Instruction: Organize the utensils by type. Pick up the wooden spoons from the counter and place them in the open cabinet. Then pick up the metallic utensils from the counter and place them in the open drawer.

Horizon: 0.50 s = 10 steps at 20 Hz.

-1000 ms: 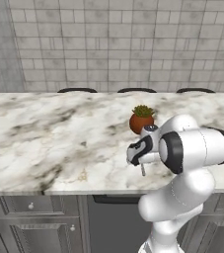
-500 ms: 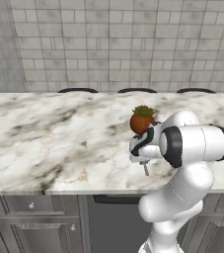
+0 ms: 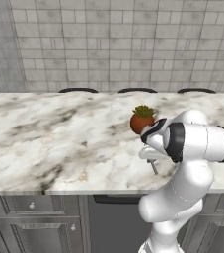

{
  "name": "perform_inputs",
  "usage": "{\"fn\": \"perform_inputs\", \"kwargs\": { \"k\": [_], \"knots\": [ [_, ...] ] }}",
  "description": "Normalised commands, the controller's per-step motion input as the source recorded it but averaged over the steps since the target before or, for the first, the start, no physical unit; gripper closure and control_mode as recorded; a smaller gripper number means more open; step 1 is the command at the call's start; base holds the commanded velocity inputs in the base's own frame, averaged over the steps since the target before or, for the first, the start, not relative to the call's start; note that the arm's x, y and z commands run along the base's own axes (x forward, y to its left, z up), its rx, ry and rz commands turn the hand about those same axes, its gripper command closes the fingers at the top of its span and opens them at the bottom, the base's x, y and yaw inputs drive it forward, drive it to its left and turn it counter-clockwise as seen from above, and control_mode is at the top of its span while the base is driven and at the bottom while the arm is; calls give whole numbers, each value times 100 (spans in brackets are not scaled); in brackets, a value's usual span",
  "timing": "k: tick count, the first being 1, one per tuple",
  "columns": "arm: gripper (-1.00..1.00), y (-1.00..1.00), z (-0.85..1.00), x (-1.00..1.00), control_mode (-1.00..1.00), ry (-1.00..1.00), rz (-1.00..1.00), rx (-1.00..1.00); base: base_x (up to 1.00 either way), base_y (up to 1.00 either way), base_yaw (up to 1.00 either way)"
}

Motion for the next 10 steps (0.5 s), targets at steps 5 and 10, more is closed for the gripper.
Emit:
{"fn": "perform_inputs", "kwargs": {
  "k": [5, 10],
  "knots": [
    [100, -27, 83, -7, -100, 0, 8, -1, 0, 0, 0],
    [100, -31, 75, -16, -100, -1, 1, -5, 0, 0, 0]
  ]
}}
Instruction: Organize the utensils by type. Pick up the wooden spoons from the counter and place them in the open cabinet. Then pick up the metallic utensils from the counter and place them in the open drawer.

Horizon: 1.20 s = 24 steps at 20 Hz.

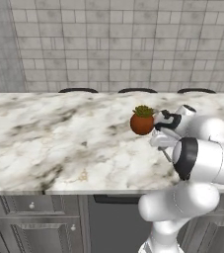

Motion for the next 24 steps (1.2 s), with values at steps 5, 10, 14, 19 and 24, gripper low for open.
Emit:
{"fn": "perform_inputs", "kwargs": {
  "k": [5, 10, 14, 19, 24],
  "knots": [
    [100, -19, 58, -23, -100, -4, -1, -13, 0, 0, 0],
    [100, -3, 28, -14, -100, -5, -7, -12, 0, 0, 0],
    [100, 1, 12, 0, -100, 0, -12, -9, 0, 0, 0],
    [100, 4, 2, 1, -100, 3, -11, -5, 0, 0, 0],
    [100, -2, 0, -4, 100, 0, -4, 0, 0, -1, -15]
  ]
}}
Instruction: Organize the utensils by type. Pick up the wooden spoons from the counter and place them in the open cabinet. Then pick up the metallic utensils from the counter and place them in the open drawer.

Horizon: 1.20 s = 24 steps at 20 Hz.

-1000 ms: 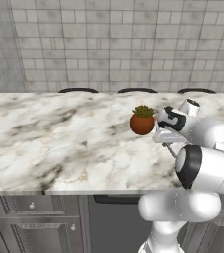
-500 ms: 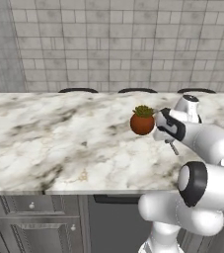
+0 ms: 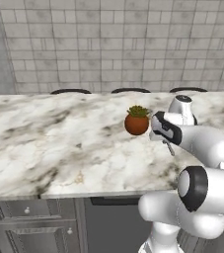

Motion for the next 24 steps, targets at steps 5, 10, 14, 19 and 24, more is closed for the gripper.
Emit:
{"fn": "perform_inputs", "kwargs": {
  "k": [5, 10, 14, 19, 24],
  "knots": [
    [100, 0, 0, 0, 100, 0, 0, 0, 0, -9, -98],
    [100, 0, 0, 0, 100, 0, 0, 0, 0, -8, -100],
    [100, 0, 0, 0, 100, 0, 0, 0, 0, -8, -100],
    [100, 0, 0, 0, 100, 0, 0, 0, 4, -3, -100],
    [100, 0, 0, 0, 100, 0, 0, 0, 32, 11, -92]
  ]
}}
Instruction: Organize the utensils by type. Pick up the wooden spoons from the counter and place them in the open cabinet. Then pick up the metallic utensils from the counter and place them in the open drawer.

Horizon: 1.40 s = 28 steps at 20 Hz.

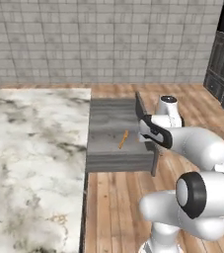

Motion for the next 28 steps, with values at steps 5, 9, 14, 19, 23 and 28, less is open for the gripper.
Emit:
{"fn": "perform_inputs", "kwargs": {
  "k": [5, 9, 14, 19, 23, 28],
  "knots": [
    [100, 0, 0, 0, 100, 0, 0, 0, 45, 30, -60],
    [100, 0, 0, 0, 100, 0, 0, 0, 70, 35, -12],
    [100, 0, 0, 0, 100, 0, 0, 0, 61, 45, 3],
    [100, 0, 0, 0, 100, 0, 0, 0, 50, 10, 4],
    [100, 0, 0, 0, 100, 0, 0, 0, 10, 0, 0],
    [100, 25, -26, 6, -100, 0, -9, -1, 0, 0, 0]
  ]
}}
